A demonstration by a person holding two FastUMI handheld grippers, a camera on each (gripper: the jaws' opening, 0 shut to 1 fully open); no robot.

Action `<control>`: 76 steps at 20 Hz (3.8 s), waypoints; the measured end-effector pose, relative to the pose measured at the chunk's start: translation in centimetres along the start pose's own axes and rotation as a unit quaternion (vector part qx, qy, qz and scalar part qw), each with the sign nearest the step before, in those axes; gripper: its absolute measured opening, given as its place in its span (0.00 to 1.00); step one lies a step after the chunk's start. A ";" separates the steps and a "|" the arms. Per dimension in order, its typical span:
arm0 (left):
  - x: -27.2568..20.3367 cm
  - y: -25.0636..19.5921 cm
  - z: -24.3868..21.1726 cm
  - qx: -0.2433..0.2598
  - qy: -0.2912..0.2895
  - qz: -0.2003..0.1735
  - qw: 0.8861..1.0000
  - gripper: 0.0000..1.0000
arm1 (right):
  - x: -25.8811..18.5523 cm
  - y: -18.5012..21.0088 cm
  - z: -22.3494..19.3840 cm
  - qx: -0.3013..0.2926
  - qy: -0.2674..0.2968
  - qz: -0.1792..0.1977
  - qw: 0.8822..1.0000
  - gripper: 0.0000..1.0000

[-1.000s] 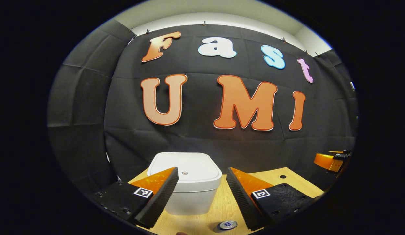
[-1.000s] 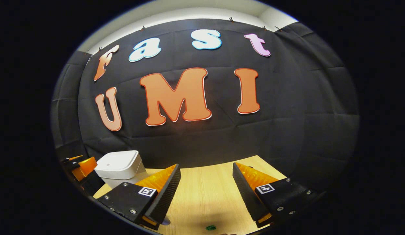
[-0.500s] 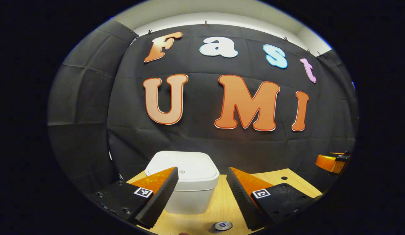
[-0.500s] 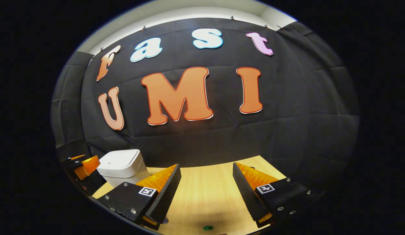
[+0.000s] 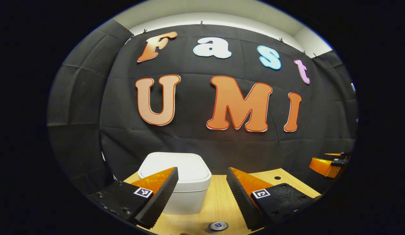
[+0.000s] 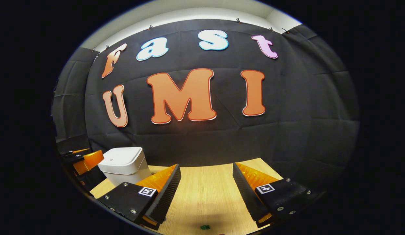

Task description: Press the lid of the desktop garbage bin to open it, pick up the crumpled paper on the desktop and throw it into the bin, then pick up the pop can on the desktop and drop it into the bin, and finally close the garbage bin lid.

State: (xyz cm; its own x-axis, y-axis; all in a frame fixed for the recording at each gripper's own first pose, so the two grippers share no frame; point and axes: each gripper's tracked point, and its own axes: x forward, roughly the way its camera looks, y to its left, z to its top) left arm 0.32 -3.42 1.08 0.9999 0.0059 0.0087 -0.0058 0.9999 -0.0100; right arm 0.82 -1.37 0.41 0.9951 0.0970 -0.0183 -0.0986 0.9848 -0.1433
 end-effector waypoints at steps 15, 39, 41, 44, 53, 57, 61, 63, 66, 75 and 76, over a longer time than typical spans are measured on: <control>-0.5 1.7 -0.9 0.001 0.018 0.010 1.000 0.95 | 0.0 0.2 0.8 -0.001 -0.009 0.008 1.000 0.95; -0.9 1.7 -2.3 -0.012 0.065 0.005 0.998 0.00 | 0.1 0.3 -0.2 0.010 0.012 0.021 1.000 0.95; -0.6 2.0 -1.8 -0.005 0.069 0.003 0.998 0.00 | 0.1 0.2 -0.2 0.010 0.013 0.021 1.000 0.95; -0.5 2.3 -1.1 -0.008 0.083 -0.001 0.996 0.00 | 0.2 0.2 -0.2 0.012 0.014 0.022 1.000 0.95; 4.4 4.6 4.1 -0.006 0.116 -0.028 0.993 0.00 | 1.2 0.4 -1.2 0.011 0.031 0.028 0.999 0.95; 7.6 7.1 3.5 -0.005 0.152 -0.020 0.988 0.00 | 1.8 0.0 -1.4 0.012 0.037 0.023 0.999 0.95; 9.9 8.8 -0.3 -0.004 0.214 -0.021 0.977 0.00 | 2.3 -0.5 -1.8 0.018 0.043 0.015 0.999 0.95; 10.6 9.4 -2.2 -0.002 0.243 -0.016 0.970 0.00 | 2.5 -0.6 -1.9 0.019 0.045 0.011 0.999 0.95; 11.4 9.6 -3.9 0.001 0.263 -0.019 0.965 0.00 | 2.7 -0.8 -2.4 0.020 0.050 0.005 0.999 0.95; 10.6 8.7 -7.9 0.030 0.329 -0.060 0.942 0.00 | 3.0 -1.0 -3.6 0.033 0.067 -0.002 0.997 0.95; 10.6 8.6 -8.0 0.038 0.324 -0.063 0.943 0.00 | 3.1 -1.0 -3.8 0.036 0.070 -0.003 0.997 0.95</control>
State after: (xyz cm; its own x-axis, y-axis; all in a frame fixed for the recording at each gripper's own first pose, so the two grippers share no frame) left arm 10.94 5.17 -6.95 0.7882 -0.0964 -0.6078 0.1375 0.9903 0.0212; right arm 3.95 -2.57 -3.29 0.9849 0.0753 -0.1559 -0.0873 0.9936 -0.0716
